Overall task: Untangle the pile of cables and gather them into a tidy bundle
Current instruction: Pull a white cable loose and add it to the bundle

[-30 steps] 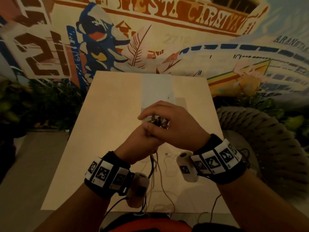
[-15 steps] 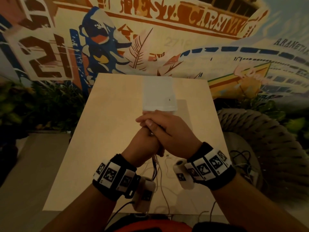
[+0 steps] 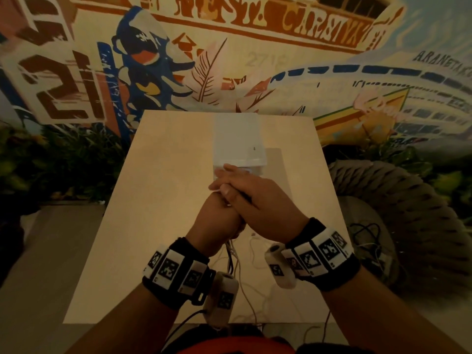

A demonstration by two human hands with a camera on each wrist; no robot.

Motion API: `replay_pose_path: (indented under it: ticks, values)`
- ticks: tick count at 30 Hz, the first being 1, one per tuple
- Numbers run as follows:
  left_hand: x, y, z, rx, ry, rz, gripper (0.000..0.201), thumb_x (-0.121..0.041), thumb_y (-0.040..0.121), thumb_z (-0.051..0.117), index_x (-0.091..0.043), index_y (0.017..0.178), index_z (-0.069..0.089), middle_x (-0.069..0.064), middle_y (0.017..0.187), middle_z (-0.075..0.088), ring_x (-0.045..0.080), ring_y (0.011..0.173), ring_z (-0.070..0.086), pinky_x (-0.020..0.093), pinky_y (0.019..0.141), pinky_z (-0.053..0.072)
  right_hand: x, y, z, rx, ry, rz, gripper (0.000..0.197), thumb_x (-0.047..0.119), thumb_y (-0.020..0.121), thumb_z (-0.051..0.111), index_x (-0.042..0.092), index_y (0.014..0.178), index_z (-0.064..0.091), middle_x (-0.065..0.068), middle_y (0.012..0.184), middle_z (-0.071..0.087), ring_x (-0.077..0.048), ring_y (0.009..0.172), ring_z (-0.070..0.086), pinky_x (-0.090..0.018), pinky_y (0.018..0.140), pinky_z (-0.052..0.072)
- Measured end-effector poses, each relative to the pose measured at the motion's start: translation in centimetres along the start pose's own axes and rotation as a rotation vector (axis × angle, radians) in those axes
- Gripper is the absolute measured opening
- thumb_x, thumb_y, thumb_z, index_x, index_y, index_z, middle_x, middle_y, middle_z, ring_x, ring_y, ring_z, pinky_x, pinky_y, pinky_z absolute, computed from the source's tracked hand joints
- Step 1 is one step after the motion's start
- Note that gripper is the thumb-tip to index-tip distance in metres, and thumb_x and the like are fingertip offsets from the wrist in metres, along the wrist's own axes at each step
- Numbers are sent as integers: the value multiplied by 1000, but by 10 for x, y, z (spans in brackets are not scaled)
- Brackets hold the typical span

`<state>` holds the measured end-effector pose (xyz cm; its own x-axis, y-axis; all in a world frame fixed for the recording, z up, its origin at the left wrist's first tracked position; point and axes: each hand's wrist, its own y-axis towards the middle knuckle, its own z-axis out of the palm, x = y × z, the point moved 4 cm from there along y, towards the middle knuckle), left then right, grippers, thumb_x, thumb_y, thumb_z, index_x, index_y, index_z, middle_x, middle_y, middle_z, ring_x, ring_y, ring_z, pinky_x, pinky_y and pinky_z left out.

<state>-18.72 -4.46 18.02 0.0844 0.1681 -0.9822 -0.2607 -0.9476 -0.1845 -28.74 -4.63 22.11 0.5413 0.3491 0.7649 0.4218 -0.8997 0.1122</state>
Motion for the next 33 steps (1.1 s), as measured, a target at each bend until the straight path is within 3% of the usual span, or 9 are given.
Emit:
replay_pose_path:
  ticks: [4,7,11,13,16,19,25,27,33]
  values:
    - [-6,1,1,26,-216,14,42,-28,103,55,8,83,58,2,49,28,14,41,21,23,43,23,-20,-5,3,-154,396,41,68,45,97,60,33,156,29,5,155,44,-7,140,45,-39,113,44]
    - [-21,3,-7,-3,-363,21,49,-43,100,55,-12,62,48,3,49,30,15,40,27,24,43,29,-42,-19,27,50,764,204,71,50,89,65,31,150,37,-1,132,66,-20,120,65,-40,98,55]
    - [-23,6,-14,66,-417,41,53,-39,105,50,-10,72,20,8,56,13,18,45,16,31,47,22,-46,-37,51,326,602,250,8,27,99,62,27,94,69,8,79,68,-19,74,64,-41,78,56]
    - [-17,5,-14,94,-379,69,48,-28,103,57,-13,63,33,4,52,20,19,47,21,33,51,26,-49,-40,52,243,574,315,31,31,102,57,35,72,63,9,62,50,-21,64,48,-38,66,44]
    - [-13,3,-12,122,-283,95,4,-12,93,66,-13,90,69,-4,58,51,23,63,51,40,72,49,-54,-45,50,176,545,328,36,37,102,56,34,67,59,0,61,39,-22,61,40,-36,64,38]
    - [-2,3,-11,116,-303,-22,26,-8,94,63,5,117,64,-3,55,54,20,59,56,37,74,54,-56,-49,49,205,445,322,39,42,102,54,51,66,64,5,59,45,-10,56,47,-24,59,43]
    - [-6,7,-14,99,-472,-23,18,-23,98,58,-19,104,74,-1,60,17,12,48,15,32,52,15,-92,-68,64,270,511,474,28,38,97,65,25,73,68,-7,59,64,-19,58,66,-34,69,57]
    - [-9,11,-24,47,-500,4,19,-21,101,53,-22,104,72,-2,62,18,9,47,16,31,50,12,-116,-88,78,376,429,540,31,46,96,64,25,73,68,-4,66,71,-12,67,69,-38,82,57]
    - [-9,9,-53,-98,-487,13,24,-15,103,47,-22,99,70,-3,60,16,7,43,15,20,40,17,-182,-179,111,539,308,741,49,61,92,59,18,70,60,-1,70,69,-10,66,66,-30,78,54]
